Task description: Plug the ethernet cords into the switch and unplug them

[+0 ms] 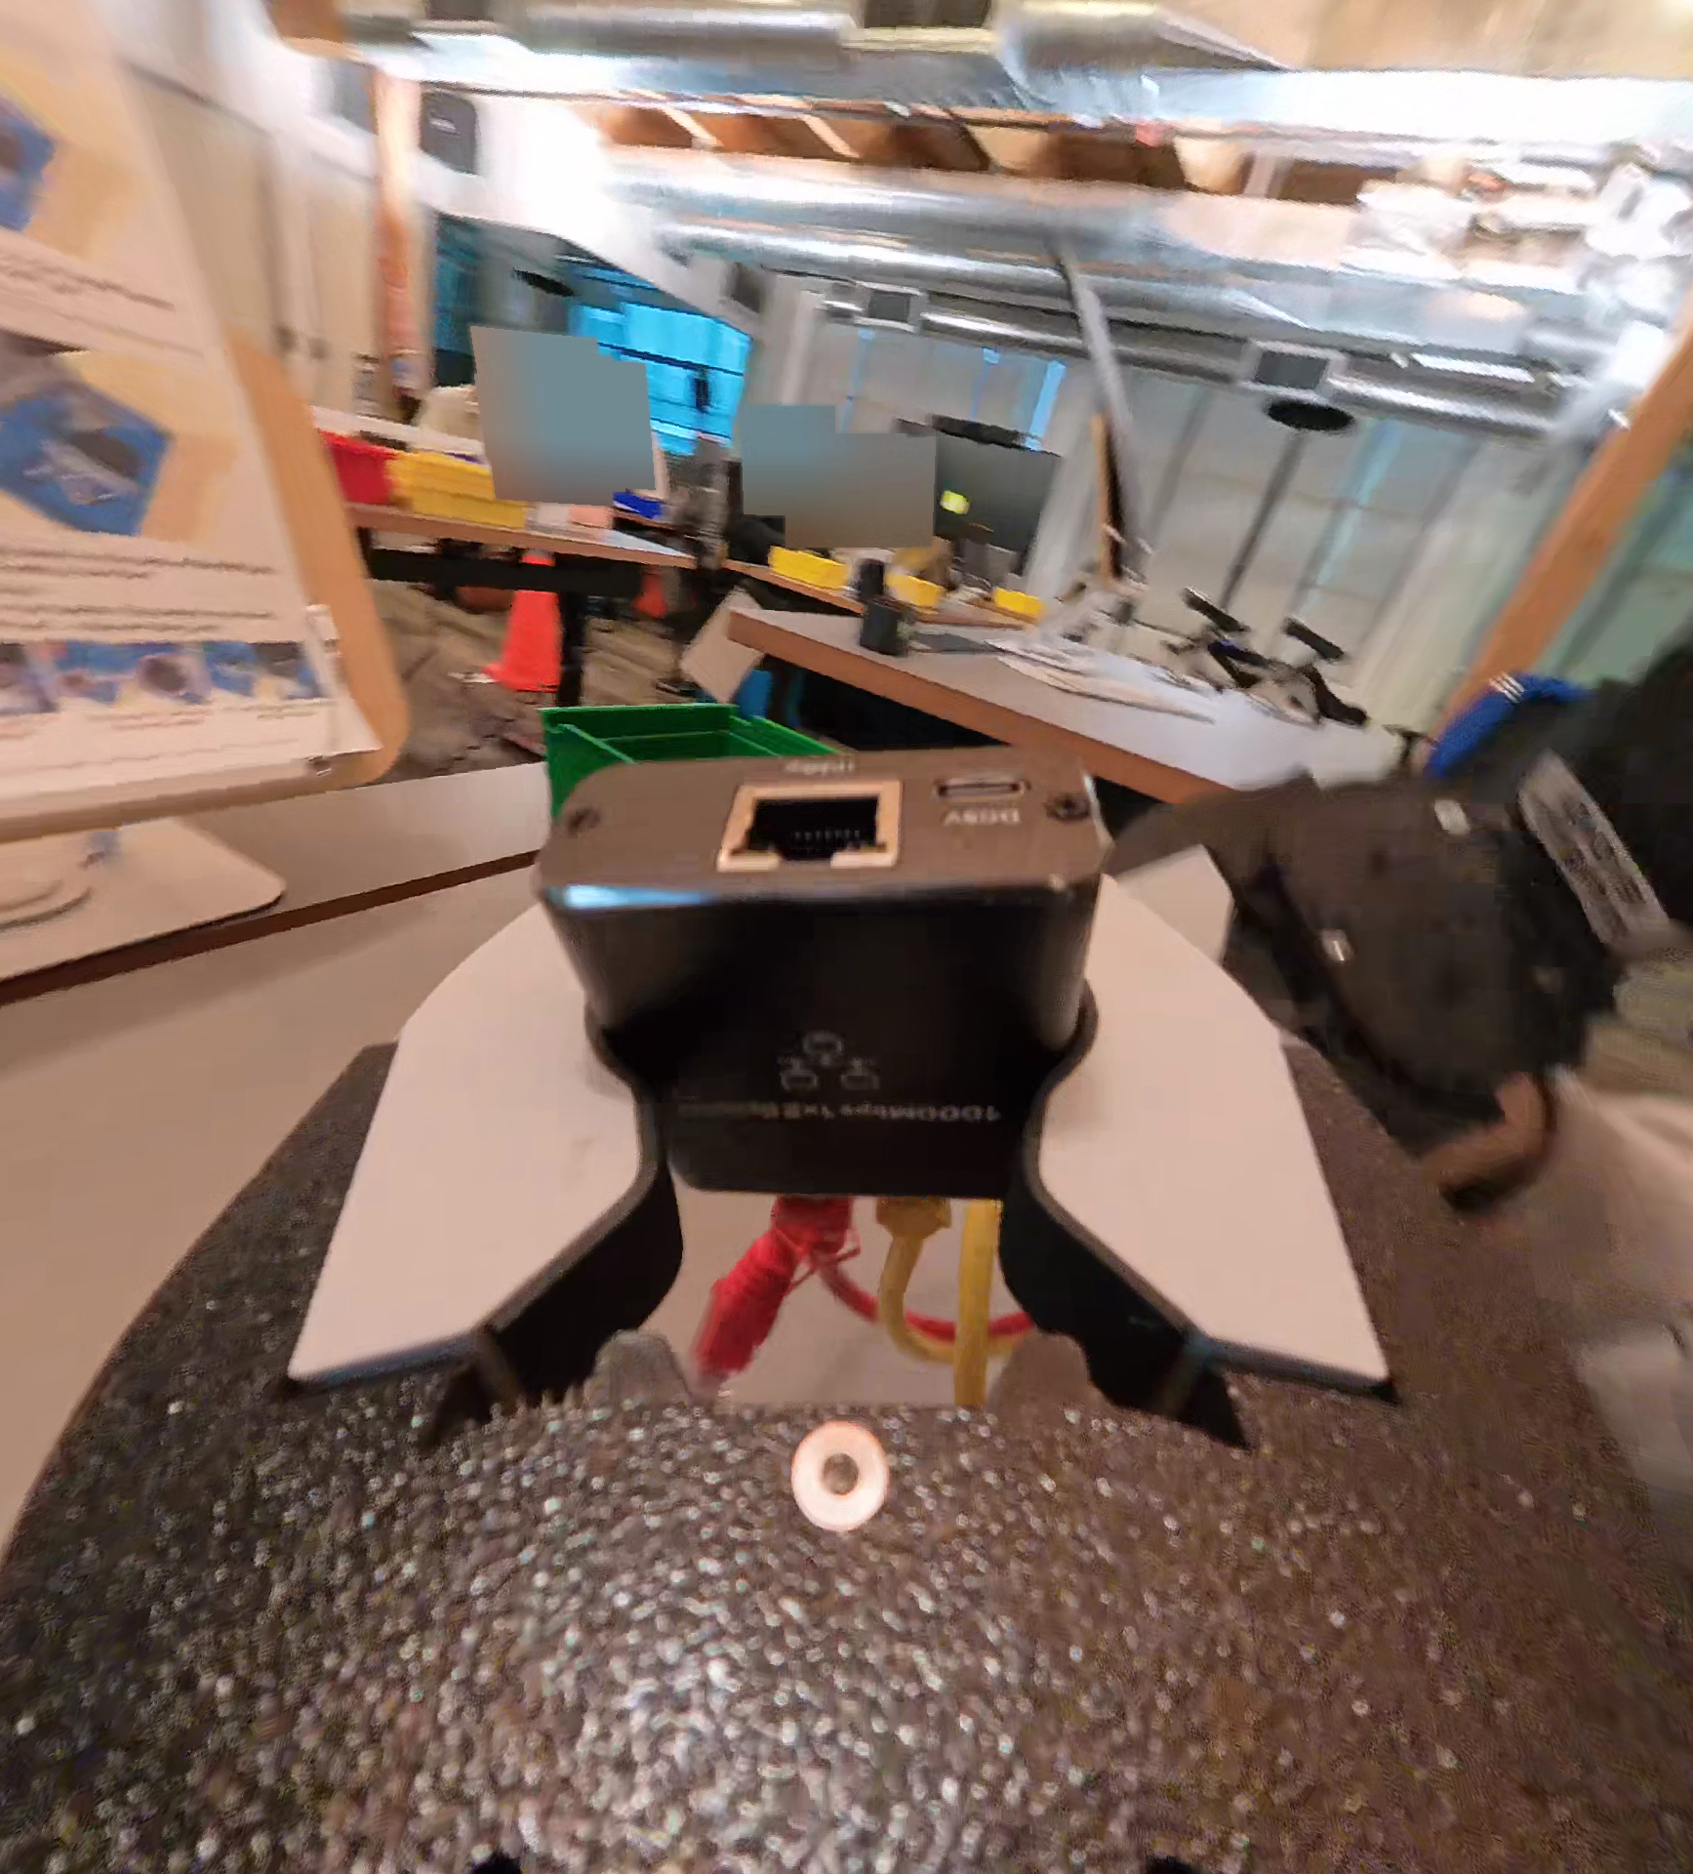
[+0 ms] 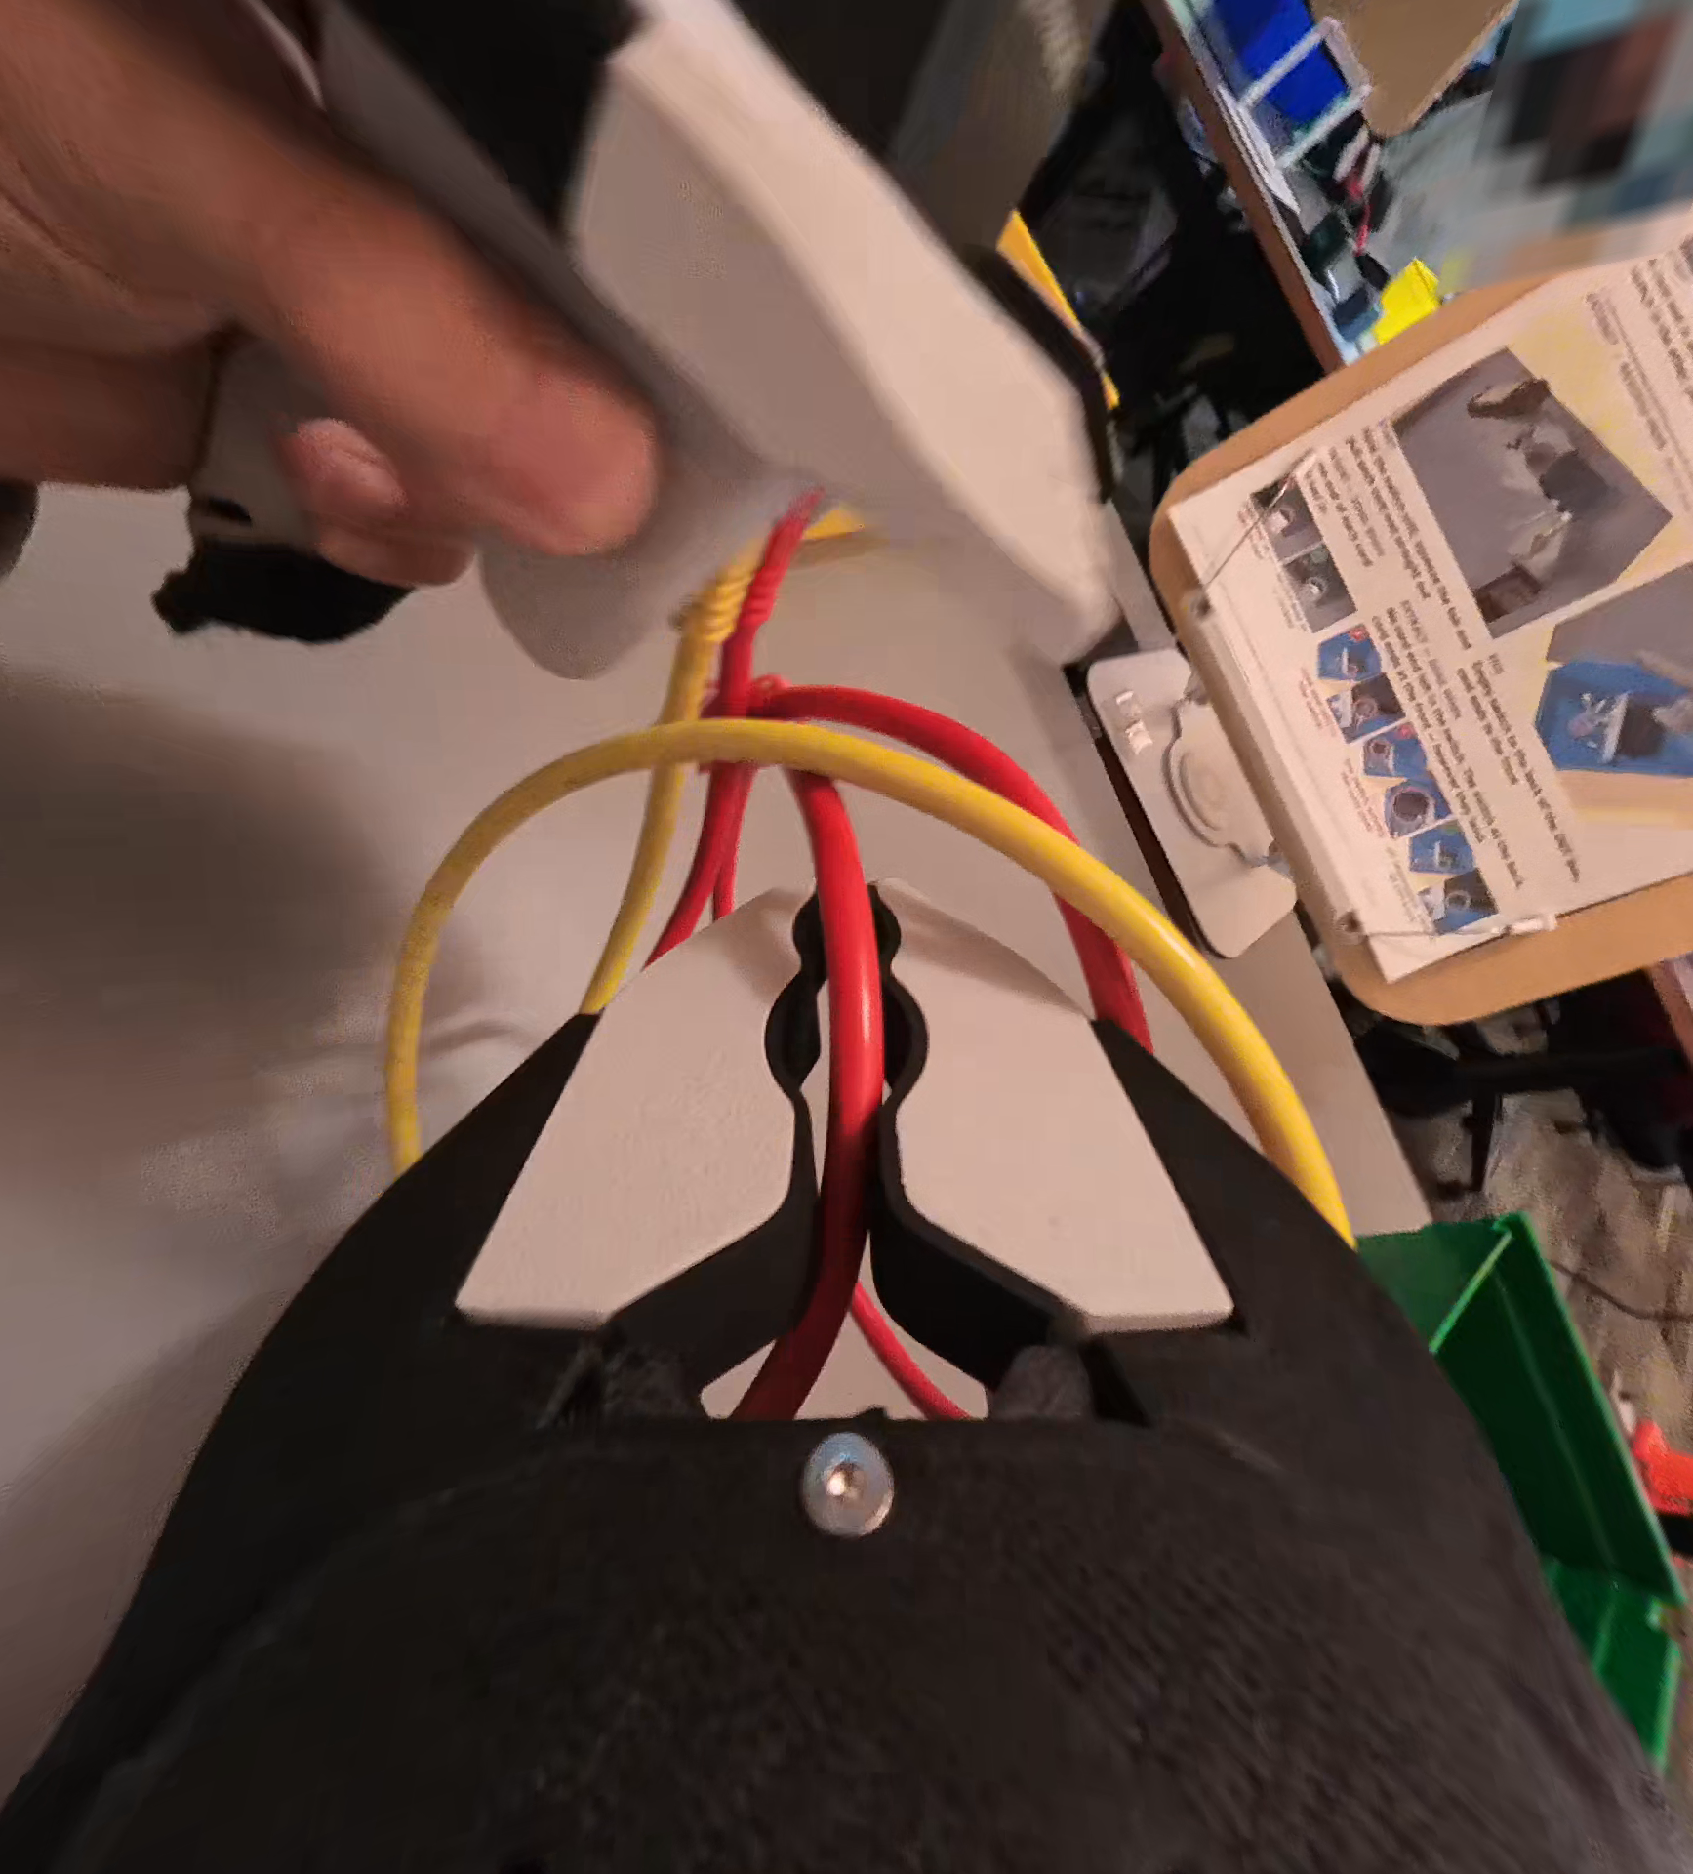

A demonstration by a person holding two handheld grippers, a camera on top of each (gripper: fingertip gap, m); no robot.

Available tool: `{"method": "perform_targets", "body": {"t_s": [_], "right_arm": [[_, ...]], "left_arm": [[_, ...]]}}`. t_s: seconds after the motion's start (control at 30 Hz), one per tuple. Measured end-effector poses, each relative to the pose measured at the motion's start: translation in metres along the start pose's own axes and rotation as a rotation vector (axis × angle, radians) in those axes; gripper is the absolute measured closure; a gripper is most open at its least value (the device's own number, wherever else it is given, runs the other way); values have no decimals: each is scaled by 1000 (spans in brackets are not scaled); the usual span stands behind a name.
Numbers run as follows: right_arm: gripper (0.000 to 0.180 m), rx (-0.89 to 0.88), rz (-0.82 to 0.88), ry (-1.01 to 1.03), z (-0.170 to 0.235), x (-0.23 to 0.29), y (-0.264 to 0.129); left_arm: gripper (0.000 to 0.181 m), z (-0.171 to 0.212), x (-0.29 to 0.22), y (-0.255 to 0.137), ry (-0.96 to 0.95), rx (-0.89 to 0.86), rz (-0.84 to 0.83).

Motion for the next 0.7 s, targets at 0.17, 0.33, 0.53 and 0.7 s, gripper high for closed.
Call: {"method": "perform_targets", "body": {"t_s": [0.17, 0.33, 0.53, 0.7], "right_arm": [[174, 97, -103, -156, -1, -30, -19], [175, 290, -166, -248, -2, -52, -35], [175, 491, -231, -436, -7, -54, -42], [175, 548, -339, -542, -9, -44, -40]], "left_arm": [[92, -5, -11, -5, 249, 56, 107], [88, -6, -21, -14, 624, 108, 36], [100, 6, -36, -14, 958, 233, -7], [139, 15, -40, -13, 873, 285, 149]]}}
Point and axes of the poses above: each gripper's, where its closed fingertips meet, y out along the fingers, z out of its underside, x = y × z across the jaws, the point moved 8 cm from there along -y, back along the fingers, and after that the axes turned 4 degrees about -z, right-handed, at the moved point
